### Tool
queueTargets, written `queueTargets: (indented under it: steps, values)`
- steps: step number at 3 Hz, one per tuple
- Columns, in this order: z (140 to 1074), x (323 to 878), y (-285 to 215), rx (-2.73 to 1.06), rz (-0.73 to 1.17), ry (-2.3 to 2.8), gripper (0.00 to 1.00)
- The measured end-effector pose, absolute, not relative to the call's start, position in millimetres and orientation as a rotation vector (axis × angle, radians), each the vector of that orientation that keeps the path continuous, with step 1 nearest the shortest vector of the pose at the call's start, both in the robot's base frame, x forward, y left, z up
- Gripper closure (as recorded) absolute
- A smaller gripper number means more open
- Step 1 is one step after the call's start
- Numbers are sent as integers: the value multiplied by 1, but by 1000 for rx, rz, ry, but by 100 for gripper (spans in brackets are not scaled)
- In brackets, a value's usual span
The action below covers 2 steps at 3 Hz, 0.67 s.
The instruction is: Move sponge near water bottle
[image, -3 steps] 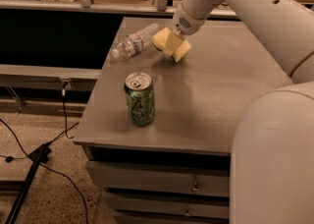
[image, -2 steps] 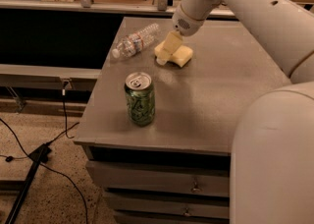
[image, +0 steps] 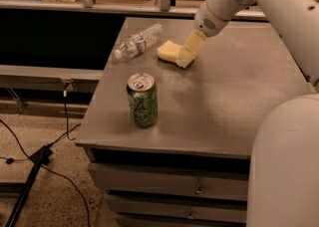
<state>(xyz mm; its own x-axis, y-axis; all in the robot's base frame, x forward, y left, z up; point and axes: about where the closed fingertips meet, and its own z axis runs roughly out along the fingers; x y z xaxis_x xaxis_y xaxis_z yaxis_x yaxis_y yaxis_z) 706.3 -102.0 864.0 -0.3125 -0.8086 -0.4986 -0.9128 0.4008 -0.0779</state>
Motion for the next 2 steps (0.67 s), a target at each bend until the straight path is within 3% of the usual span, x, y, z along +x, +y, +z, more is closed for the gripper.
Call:
queueTargets:
  steps: [1,2]
  values:
    - [908,706,-154,-1467,279,2088,0]
    - [903,709,-148,-1466,283,2097,0]
